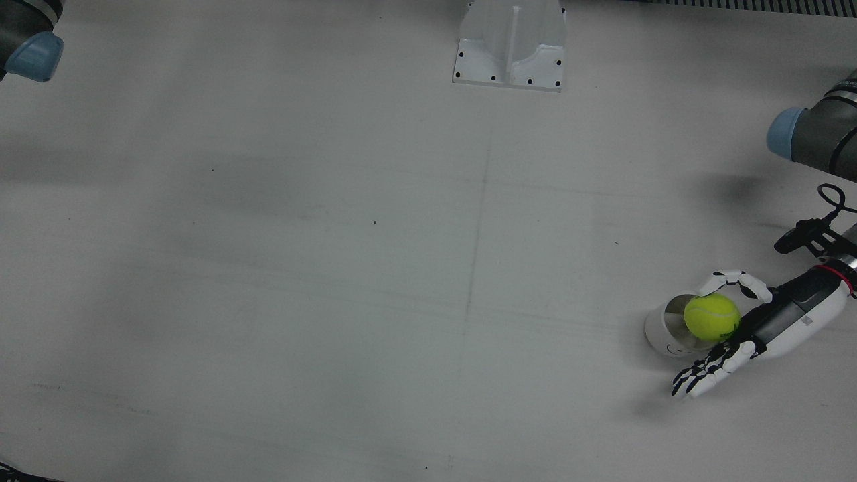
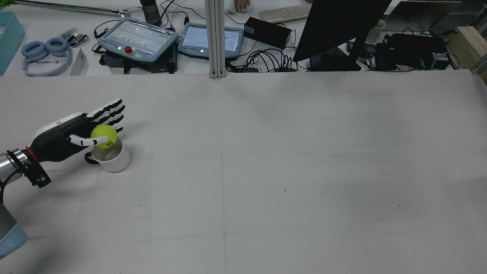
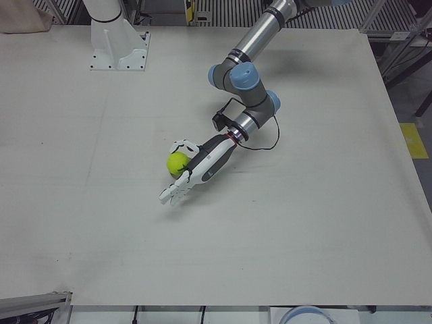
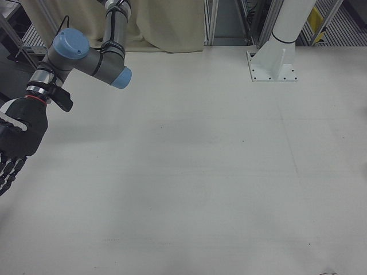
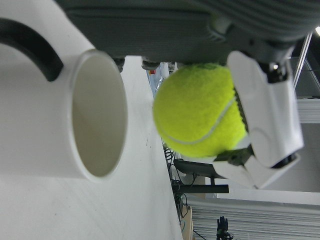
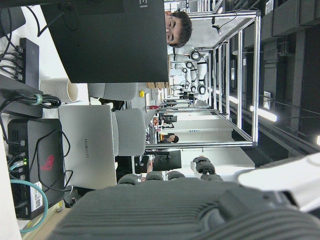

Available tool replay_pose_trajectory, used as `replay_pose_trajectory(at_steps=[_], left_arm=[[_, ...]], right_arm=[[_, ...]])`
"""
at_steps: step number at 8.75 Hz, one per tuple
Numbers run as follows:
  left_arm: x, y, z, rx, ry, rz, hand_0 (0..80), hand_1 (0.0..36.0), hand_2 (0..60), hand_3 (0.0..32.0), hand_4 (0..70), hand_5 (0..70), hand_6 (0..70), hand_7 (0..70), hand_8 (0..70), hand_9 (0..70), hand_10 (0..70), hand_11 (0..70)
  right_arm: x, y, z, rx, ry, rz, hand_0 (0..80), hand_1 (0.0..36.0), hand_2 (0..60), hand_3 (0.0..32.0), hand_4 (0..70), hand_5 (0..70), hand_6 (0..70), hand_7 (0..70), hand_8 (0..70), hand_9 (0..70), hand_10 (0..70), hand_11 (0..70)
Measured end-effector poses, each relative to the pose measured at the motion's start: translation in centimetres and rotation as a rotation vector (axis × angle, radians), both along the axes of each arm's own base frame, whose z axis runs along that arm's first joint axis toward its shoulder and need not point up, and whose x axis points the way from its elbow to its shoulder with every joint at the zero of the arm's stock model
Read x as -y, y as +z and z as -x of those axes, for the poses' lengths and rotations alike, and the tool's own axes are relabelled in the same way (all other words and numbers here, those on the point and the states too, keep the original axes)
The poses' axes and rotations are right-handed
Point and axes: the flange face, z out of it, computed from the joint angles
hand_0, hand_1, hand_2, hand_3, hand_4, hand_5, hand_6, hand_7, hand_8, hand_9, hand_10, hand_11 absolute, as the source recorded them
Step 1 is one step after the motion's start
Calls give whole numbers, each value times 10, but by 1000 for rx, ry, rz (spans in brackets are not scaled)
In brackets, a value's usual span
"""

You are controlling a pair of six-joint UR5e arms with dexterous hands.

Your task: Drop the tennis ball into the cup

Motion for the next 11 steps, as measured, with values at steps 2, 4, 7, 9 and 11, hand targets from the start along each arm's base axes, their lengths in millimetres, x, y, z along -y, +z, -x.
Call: replay_pose_trajectory(at_steps=[2, 4, 7, 9, 11], left_arm=[[-1, 1, -1, 0, 3, 0, 390, 163, 354, 250, 0, 56, 106, 7, 18, 0, 0, 3], [-1, 2, 1, -9, 4, 2, 372, 137, 275, 250, 0, 34, 35, 5, 6, 0, 0, 0], [41, 6, 61, -8, -113, 13, 412, 140, 215, 160, 0, 39, 74, 29, 12, 0, 0, 4], [87, 13, 166, 6, -298, 26, 468, 185, 192, 136, 0, 49, 0, 29, 0, 0, 0, 3], [101, 14, 285, 13, -478, 43, 483, 193, 209, 154, 0, 86, 191, 23, 33, 0, 4, 28]], right_arm=[[0, 0, 0, 0, 0, 0, 0, 0, 0, 0, 0, 0, 0, 0, 0, 0, 0, 0], [0, 0, 0, 0, 0, 0, 0, 0, 0, 0, 0, 0, 0, 0, 0, 0, 0, 0], [0, 0, 0, 0, 0, 0, 0, 0, 0, 0, 0, 0, 0, 0, 0, 0, 0, 0], [0, 0, 0, 0, 0, 0, 0, 0, 0, 0, 0, 0, 0, 0, 0, 0, 0, 0], [0, 0, 0, 0, 0, 0, 0, 0, 0, 0, 0, 0, 0, 0, 0, 0, 0, 0]])
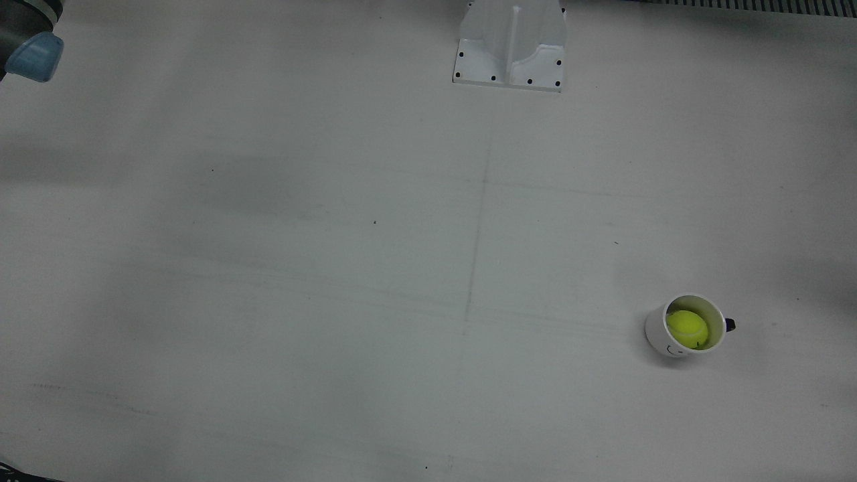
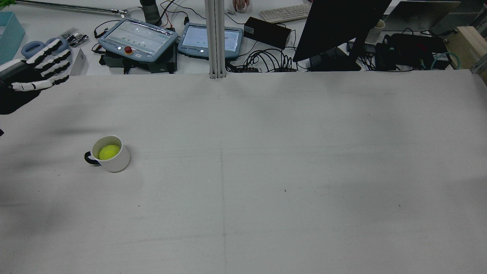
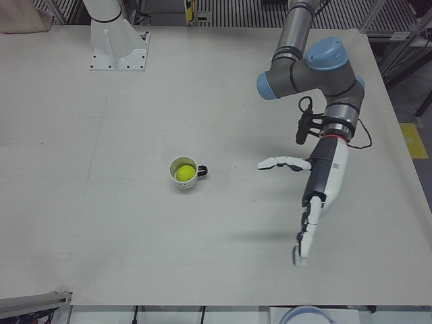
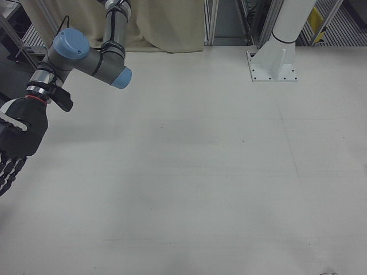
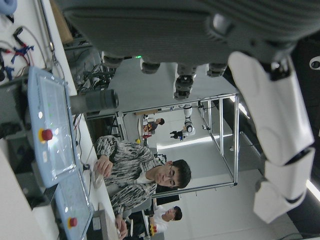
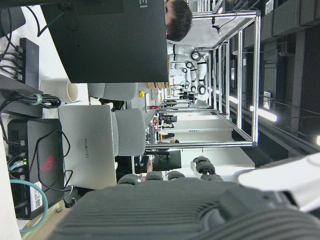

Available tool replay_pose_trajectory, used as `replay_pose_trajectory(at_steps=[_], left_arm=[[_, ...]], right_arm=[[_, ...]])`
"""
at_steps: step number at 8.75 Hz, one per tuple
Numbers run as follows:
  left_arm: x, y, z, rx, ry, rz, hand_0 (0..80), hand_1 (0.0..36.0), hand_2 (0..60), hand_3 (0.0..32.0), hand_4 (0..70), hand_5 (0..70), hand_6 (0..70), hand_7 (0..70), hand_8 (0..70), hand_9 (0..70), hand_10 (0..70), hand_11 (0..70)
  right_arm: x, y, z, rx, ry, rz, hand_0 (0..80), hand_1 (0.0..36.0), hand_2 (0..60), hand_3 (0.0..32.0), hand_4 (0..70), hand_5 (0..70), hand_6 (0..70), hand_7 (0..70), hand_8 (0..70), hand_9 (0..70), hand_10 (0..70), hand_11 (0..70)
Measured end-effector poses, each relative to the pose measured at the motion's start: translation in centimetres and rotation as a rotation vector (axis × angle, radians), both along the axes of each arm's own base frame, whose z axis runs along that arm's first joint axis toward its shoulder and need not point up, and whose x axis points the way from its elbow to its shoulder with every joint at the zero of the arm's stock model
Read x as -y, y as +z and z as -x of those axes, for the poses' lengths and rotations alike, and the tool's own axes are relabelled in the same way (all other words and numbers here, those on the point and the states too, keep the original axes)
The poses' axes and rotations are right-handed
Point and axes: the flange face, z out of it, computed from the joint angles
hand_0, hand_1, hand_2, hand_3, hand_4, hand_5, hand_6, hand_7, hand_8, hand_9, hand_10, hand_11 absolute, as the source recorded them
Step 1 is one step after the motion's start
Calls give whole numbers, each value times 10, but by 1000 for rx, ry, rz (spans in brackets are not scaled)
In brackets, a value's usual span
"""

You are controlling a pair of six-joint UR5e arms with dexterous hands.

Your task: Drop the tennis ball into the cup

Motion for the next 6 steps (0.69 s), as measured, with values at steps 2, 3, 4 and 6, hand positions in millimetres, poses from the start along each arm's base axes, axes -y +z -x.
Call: replay_pose_trajectory(at_steps=[2, 3, 4, 6], left_arm=[[-3, 1, 57, 5, -75, 17, 488, 195, 236, 134, 0, 107, 275, 20, 47, 0, 14, 41], [-4, 1, 65, 6, -84, 18, 490, 200, 239, 140, 0, 105, 277, 29, 48, 0, 16, 45], [-4, -2, 66, 5, -83, 14, 493, 205, 218, 140, 0, 87, 161, 42, 27, 0, 18, 47], [-4, -5, 62, 4, -75, 9, 493, 204, 226, 138, 0, 94, 200, 34, 34, 0, 20, 50]], right_arm=[[0, 0, 0, 0, 0, 0, 0, 0, 0, 0, 0, 0, 0, 0, 0, 0, 0, 0], [0, 0, 0, 0, 0, 0, 0, 0, 0, 0, 0, 0, 0, 0, 0, 0, 0, 0], [0, 0, 0, 0, 0, 0, 0, 0, 0, 0, 0, 0, 0, 0, 0, 0, 0, 0], [0, 0, 0, 0, 0, 0, 0, 0, 0, 0, 0, 0, 0, 0, 0, 0, 0, 0]])
